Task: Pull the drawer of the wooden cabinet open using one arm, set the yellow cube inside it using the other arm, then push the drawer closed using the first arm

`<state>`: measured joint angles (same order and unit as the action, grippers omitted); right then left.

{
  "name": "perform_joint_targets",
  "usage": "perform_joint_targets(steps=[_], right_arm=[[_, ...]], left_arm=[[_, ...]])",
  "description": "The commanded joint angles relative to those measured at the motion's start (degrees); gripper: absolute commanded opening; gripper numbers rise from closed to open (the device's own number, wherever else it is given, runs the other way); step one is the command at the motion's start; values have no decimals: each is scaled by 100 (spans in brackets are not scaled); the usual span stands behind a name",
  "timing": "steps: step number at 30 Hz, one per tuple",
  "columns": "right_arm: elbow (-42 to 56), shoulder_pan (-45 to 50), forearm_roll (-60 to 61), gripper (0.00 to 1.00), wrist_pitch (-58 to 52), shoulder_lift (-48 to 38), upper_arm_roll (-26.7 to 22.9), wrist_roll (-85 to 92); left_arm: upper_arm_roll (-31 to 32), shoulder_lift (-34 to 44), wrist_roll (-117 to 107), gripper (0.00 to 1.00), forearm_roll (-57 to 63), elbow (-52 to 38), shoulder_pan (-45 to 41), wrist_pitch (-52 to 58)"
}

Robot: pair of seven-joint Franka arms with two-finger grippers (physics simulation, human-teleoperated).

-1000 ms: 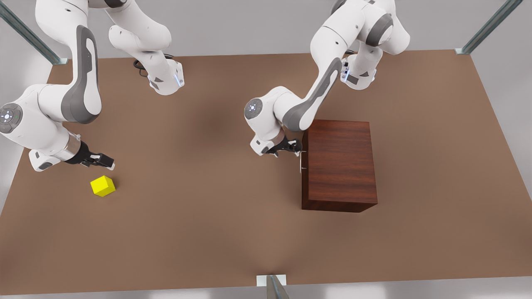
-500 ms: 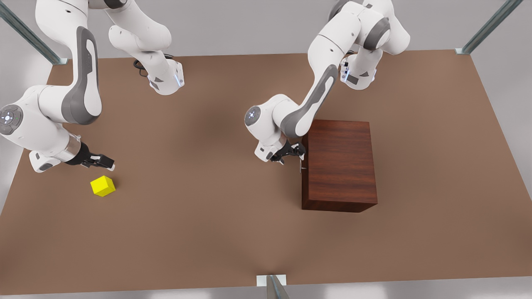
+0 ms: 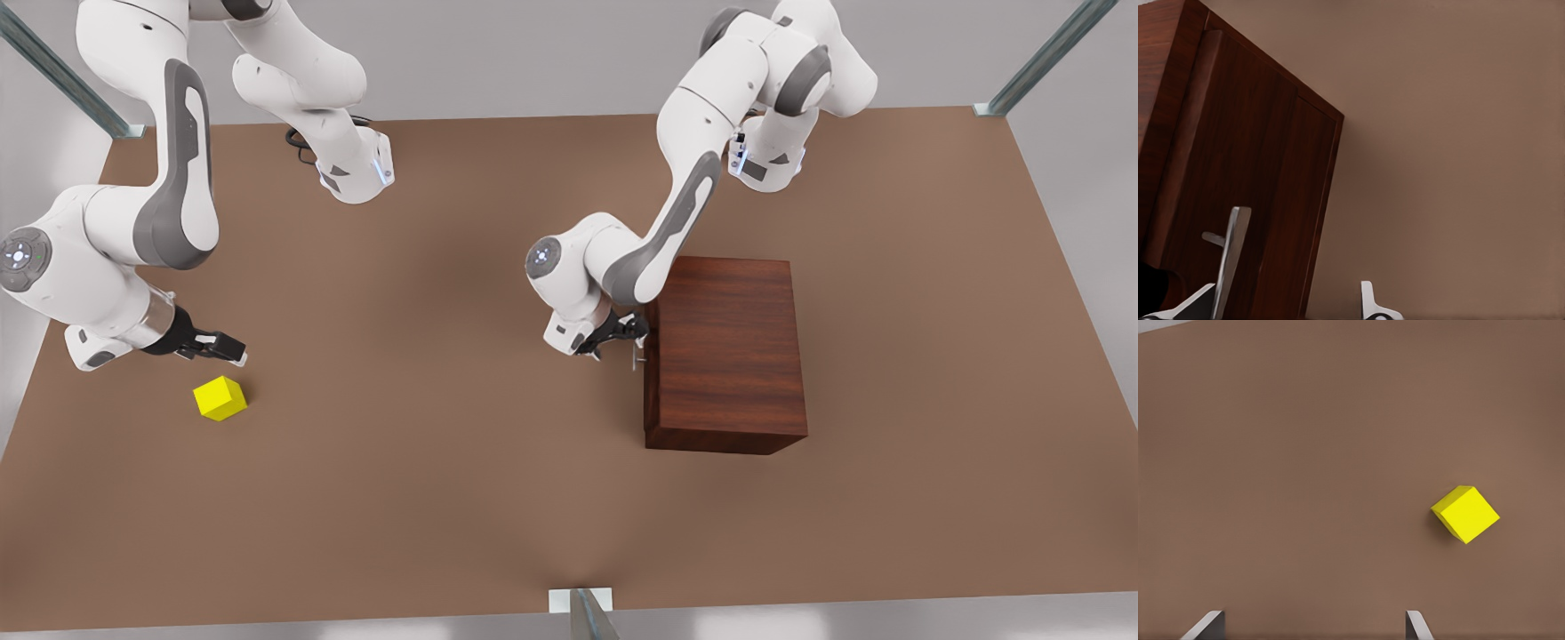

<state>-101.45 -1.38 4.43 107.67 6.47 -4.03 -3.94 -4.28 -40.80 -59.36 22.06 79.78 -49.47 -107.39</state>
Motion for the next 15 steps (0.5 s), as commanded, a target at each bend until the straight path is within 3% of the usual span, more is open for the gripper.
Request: perform_joint_targets(steps=[1, 15], right_arm=[[3, -2, 5, 100, 0, -5, -2, -1], [3, -2, 5, 100, 0, 4, -2, -1]], left_arm=[[15, -16, -304, 100, -96, -76, -1, -185], [226, -244, -330, 100, -290, -577, -19, -273]])
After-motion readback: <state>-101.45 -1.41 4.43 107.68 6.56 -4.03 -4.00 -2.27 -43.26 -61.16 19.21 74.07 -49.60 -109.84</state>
